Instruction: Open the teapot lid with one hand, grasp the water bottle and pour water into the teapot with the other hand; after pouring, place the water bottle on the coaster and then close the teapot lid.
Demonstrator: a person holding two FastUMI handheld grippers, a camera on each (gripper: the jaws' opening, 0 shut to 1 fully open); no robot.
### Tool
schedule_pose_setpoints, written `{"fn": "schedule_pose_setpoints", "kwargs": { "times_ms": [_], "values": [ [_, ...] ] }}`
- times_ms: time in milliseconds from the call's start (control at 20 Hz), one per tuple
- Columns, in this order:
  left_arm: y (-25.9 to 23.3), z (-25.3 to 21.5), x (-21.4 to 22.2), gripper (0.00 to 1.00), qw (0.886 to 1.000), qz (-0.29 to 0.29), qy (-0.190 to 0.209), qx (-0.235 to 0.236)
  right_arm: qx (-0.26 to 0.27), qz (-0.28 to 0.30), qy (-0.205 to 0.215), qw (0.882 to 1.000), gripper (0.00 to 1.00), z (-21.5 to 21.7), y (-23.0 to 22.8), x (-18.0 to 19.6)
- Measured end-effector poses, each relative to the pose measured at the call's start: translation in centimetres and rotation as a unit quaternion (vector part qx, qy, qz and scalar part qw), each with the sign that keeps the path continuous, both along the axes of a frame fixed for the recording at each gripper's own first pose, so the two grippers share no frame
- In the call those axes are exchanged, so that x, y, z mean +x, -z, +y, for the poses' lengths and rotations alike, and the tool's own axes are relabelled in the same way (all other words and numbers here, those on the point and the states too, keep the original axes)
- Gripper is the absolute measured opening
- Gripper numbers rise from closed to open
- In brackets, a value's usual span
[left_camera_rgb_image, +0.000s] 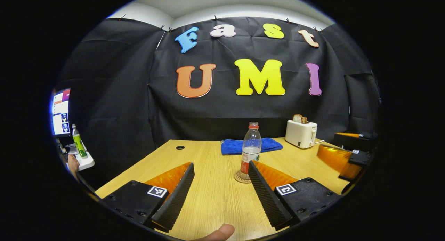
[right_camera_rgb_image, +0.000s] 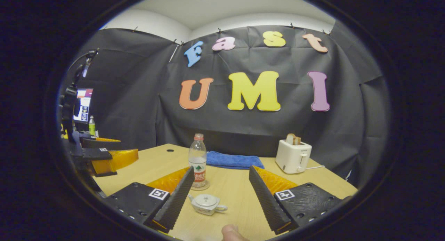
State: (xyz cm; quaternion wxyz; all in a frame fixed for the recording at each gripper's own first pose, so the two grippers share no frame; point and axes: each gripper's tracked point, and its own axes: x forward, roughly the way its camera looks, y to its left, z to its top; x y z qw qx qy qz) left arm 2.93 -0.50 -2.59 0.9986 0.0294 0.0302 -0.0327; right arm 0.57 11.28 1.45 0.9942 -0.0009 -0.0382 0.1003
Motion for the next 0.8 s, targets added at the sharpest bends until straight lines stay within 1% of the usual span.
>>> {"fn": "schedule_pose_setpoints", "kwargs": {
  "times_ms": [50, 100, 150, 250, 300, 350, 400, 450, 500, 550, 600, 650, 700, 800],
  "values": [
    [0.1, -0.1, 0.3, 0.98, 1.0, 0.003, -0.003, -0.003, -0.005, -0.002, 0.013, 1.0, 0.95, -1.1, -0.4, -0.7],
    [0.2, -0.1, 0.2, 0.98, 1.0, 0.006, -0.007, -0.003, -0.011, 0.0, 0.027, 1.0, 0.96, -2.2, -0.7, -1.3],
    [0.4, 0.1, 0.1, 0.98, 1.0, 0.01, -0.015, 0.003, -0.013, -0.004, 0.036, 0.999, 0.95, -3.2, -1.0, -2.1],
    [-0.1, 0.4, -1.2, 0.98, 1.0, 0.01, -0.023, 0.01, -0.012, -0.027, 0.042, 0.999, 0.95, -4.8, -2.3, -3.5],
    [-0.6, 0.3, -1.7, 0.98, 1.0, 0.005, -0.024, 0.007, -0.01, -0.031, 0.048, 0.998, 0.95, -5.8, -2.3, -4.2],
    [-1.1, 0.3, -2.1, 0.98, 1.0, 0.004, -0.027, 0.004, -0.008, -0.032, 0.055, 0.998, 0.97, -6.9, -2.2, -4.7],
    [-1.5, 0.3, -2.6, 0.98, 1.0, 0.0, -0.03, 0.003, -0.005, -0.029, 0.062, 0.998, 0.95, -7.9, -1.9, -5.1],
    [-2.2, 0.2, -3.3, 0.98, 0.999, -0.008, -0.031, 0.005, 0.002, -0.028, 0.07, 0.997, 0.97, -8.8, -1.8, -5.4],
    [-2.8, 0.2, -3.8, 0.98, 0.999, -0.015, -0.033, 0.01, 0.007, -0.024, 0.08, 0.997, 0.97, -9.7, -2.1, -5.4],
    [-3.2, 0.4, -4.2, 0.97, 0.999, -0.019, -0.038, 0.017, 0.013, -0.025, 0.089, 0.996, 0.95, -10.5, -2.1, -5.7],
    [-3.7, 0.5, -4.6, 0.97, 0.998, -0.027, -0.042, 0.022, 0.019, -0.03, 0.099, 0.994, 0.97, -11.4, -2.6, -5.9],
    [-4.5, 0.6, -5.1, 0.98, 0.998, -0.04, -0.047, 0.026, 0.025, -0.031, 0.109, 0.993, 0.95, -12.2, -2.7, -5.8],
    [-5.1, 0.7, -5.3, 0.98, 0.997, -0.049, -0.05, 0.026, 0.03, -0.03, 0.113, 0.993, 0.96, -12.6, -2.7, -5.8],
    [-5.0, 0.3, -5.6, 0.98, 0.998, -0.049, -0.044, 0.022, 0.037, -0.02, 0.114, 0.993, 0.95, -12.6, -2.2, -5.5]
  ]
}}
